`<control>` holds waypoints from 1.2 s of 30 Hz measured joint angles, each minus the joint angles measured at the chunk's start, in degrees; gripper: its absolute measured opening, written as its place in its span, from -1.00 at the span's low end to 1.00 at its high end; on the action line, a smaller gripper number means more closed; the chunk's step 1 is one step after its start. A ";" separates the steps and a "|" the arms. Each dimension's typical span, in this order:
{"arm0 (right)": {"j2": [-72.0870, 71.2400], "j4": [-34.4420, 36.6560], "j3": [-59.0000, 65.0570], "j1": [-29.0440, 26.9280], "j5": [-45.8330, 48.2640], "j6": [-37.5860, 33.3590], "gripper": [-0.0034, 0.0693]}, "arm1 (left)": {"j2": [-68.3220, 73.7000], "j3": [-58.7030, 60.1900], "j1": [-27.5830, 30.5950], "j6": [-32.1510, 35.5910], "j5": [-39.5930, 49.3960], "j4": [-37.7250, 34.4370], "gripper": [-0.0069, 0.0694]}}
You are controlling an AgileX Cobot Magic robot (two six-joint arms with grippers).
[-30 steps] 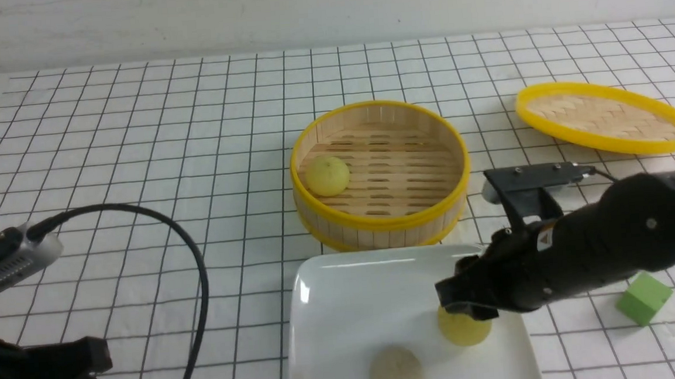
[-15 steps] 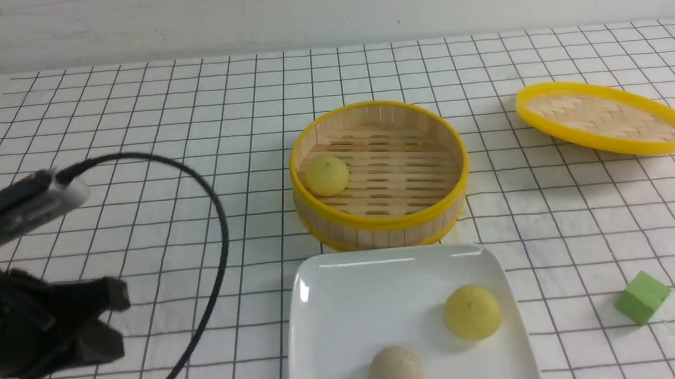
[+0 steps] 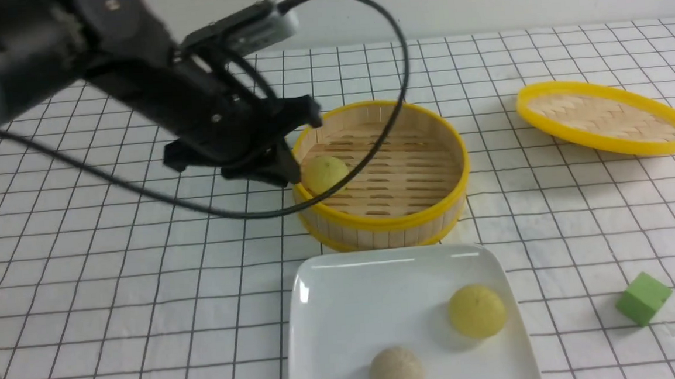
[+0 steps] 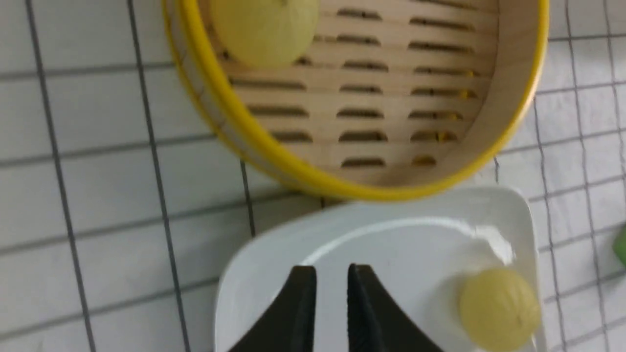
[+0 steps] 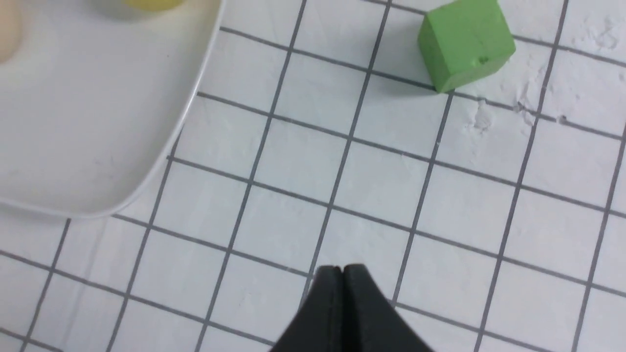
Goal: Put the steamed buns into the plate on the white-black tablecloth.
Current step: 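Reach into the bamboo steamer and grasp a bun with the left gripper, then carry the bun from the bamboo steamer to the plate with the left gripper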
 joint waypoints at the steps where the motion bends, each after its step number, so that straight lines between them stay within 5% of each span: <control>1: 0.00 0.00 0.00 0.00 -0.32 0.00 -0.93 | 2.01 -2.56 -0.97 -1.87 0.05 2.38 -0.31; 6: 0.00 0.00 0.06 0.00 -0.97 0.00 -0.92 | 12.57 -15.07 -3.90 -5.75 1.28 14.53 0.11; 15: 0.00 0.05 0.06 0.00 -1.14 0.00 -0.91 | 21.60 -19.09 -3.90 -6.27 -2.04 17.34 0.21; 20: 0.00 0.05 0.06 0.00 -1.19 0.00 -0.90 | 24.96 -19.09 -3.90 -6.29 -4.87 17.34 -0.02; 26: 0.00 0.05 0.06 0.00 -1.24 0.00 -0.89 | 24.29 -19.48 -3.90 -5.57 -2.27 16.12 -0.72; 36: 0.00 -0.11 0.06 0.00 -1.60 0.00 -0.89 | -2.30 -18.66 -3.90 -0.15 15.81 18.06 -0.76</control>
